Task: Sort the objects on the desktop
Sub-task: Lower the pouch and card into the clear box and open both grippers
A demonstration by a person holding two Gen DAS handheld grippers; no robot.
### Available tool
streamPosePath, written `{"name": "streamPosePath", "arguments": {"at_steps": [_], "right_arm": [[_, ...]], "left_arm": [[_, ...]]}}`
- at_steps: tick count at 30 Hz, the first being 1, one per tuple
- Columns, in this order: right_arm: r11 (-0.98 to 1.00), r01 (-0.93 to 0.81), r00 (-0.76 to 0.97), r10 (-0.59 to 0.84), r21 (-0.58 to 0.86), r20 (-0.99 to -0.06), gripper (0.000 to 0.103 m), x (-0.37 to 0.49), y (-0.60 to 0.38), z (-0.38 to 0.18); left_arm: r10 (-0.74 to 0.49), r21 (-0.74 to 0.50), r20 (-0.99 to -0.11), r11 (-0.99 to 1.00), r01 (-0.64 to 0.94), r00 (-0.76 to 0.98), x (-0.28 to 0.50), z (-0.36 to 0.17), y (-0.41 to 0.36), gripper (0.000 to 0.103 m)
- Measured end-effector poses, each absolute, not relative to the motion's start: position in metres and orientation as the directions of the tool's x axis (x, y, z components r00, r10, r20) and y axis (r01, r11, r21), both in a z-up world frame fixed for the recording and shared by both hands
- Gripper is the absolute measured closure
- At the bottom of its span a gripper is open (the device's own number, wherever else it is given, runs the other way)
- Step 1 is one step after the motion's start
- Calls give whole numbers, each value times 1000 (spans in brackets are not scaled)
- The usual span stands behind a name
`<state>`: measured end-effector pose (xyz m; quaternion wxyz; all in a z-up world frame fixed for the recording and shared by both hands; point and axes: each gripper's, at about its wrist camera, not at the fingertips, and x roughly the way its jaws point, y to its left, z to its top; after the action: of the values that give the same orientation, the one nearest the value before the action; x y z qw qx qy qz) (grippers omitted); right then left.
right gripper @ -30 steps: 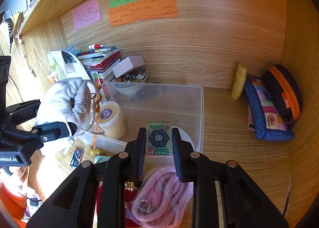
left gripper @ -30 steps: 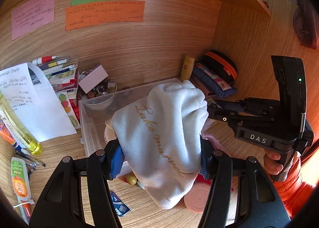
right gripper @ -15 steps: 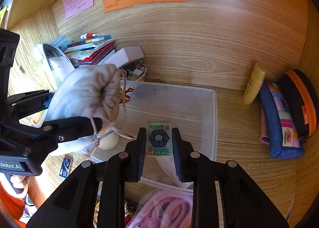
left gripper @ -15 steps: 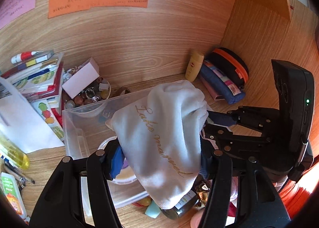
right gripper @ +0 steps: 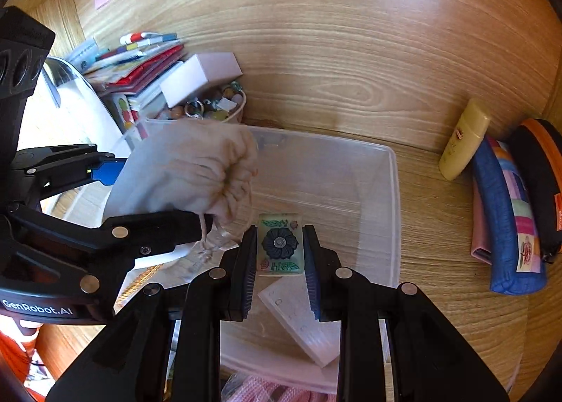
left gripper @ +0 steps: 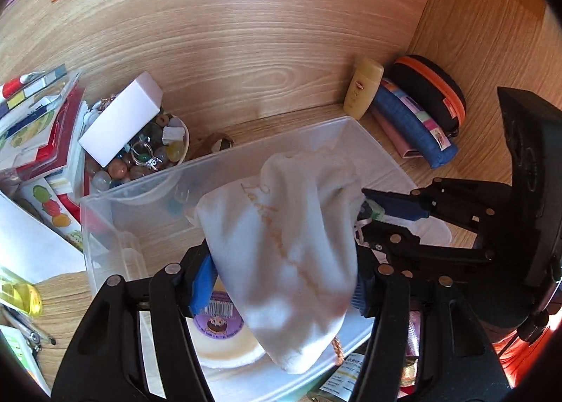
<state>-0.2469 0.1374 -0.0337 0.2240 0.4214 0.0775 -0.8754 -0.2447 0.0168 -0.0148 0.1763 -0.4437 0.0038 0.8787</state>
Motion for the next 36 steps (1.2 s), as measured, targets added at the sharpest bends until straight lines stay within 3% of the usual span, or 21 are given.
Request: {"name": "streamPosePath", "arguments": {"at_steps": [7, 21, 32, 36], "right_arm": [[-888, 459, -548, -305, 26, -779, 81, -249, 134, -40], [-886, 463, -566, -265, -36, -781, 79, -241, 126, -40], [-898, 433, -649, -254, -73, -717, 32, -210, 136, -13], [-906, 417, -674, -255, -72, -693, 25, -193, 145, -2]], "left_arm": [[299, -143, -780, -940, -308, -550, -242, -17, 16, 35], [268, -109, -757, -951, -289, -596, -221, 0, 13, 31], [236, -63, -708, -960, -272, -666, -183, 24, 8, 22], [220, -47, -693, -964, -261, -686, -167, 29, 5, 17]]}}
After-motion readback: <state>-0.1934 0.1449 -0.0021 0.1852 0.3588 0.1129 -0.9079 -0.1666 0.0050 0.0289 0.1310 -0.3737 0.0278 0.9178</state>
